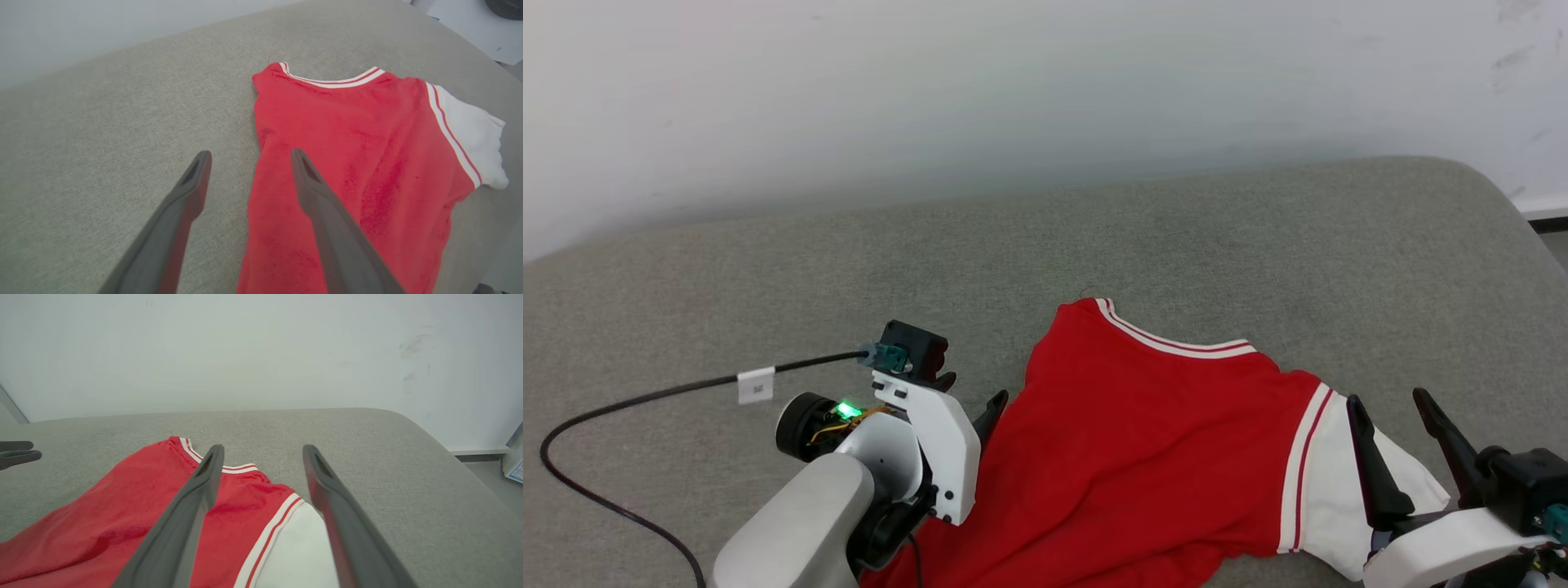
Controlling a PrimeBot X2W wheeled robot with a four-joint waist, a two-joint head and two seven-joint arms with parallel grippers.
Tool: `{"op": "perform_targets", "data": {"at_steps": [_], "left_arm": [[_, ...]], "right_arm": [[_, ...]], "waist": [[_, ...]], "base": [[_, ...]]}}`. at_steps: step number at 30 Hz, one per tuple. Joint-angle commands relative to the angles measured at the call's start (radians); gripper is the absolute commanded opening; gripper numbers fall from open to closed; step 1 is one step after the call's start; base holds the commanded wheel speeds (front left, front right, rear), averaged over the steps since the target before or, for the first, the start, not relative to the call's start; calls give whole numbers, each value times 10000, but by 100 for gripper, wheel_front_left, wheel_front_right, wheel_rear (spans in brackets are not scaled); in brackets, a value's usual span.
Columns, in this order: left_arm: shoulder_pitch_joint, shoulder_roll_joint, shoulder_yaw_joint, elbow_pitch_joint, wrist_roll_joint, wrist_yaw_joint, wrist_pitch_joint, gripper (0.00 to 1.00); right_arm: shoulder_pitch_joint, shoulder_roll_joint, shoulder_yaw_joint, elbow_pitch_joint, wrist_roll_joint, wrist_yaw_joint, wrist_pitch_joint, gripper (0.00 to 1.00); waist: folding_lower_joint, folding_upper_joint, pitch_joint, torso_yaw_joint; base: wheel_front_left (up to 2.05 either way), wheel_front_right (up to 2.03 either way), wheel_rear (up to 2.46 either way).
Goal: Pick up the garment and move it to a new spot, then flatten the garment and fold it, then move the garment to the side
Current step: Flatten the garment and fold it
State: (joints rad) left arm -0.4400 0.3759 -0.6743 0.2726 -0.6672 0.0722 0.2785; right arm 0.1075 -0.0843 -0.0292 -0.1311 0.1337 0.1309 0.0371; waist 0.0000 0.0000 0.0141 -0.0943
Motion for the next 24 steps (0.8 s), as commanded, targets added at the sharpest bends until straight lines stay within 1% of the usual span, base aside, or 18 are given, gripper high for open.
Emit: {"op": "perform_targets", "data": {"at_steps": [1,3,6,11,14,15,16,17,18,20,24], "left_arm": [[-217,49,-125,201,-74,-144,331,100],[-416,24,-258,642,-277,-359,983,100],[-625,50,-358,1151,-583,-506,1806,100],[-666,126,-600,1864,-926,-623,3013,100],[-544,71,-721,2289,-1007,-533,3405,100],[-501,35,-794,2420,-1024,-534,3563,80],[-434,-15,-859,2527,-1066,-536,3672,44],[-385,-60,-927,2610,-1102,-556,3780,0],[-346,-84,-981,2678,-1125,-595,3867,0],[-378,-138,-1019,2685,-1000,-620,3644,0],[-779,-192,-884,2607,-572,-487,2589,0]], "right_arm": [[-211,-3,-3,-5,65,-3,-64,100],[-264,30,-2,49,74,-3,-139,100],[-375,91,-7,174,132,-3,-246,100],[-534,162,28,411,200,-3,-464,100],[-611,185,65,603,283,-3,-550,100],[-643,194,93,635,285,-3,-577,100],[-663,201,114,679,288,-3,-585,100],[-668,208,124,722,298,-3,-603,100],[-666,211,123,772,318,-3,-618,100],[-653,218,106,847,333,-3,-620,100],[-508,234,73,905,289,-3,-539,100]], "waist": [[0,0,394,-304],[0,0,590,-436],[0,0,813,-611],[0,0,1096,-767],[0,0,1175,-817],[0,0,1176,-834],[0,0,1175,-853],[0,0,1160,-865],[0,0,1136,-871],[0,0,1039,-873],[0,0,722,-835]], "base": [[0,0,0],[0,0,0],[0,0,0],[0,0,0],[0,0,0],[0,0,0],[0,0,0],[0,0,0],[0,0,0],[0,0,0],[0,0,0]]}}
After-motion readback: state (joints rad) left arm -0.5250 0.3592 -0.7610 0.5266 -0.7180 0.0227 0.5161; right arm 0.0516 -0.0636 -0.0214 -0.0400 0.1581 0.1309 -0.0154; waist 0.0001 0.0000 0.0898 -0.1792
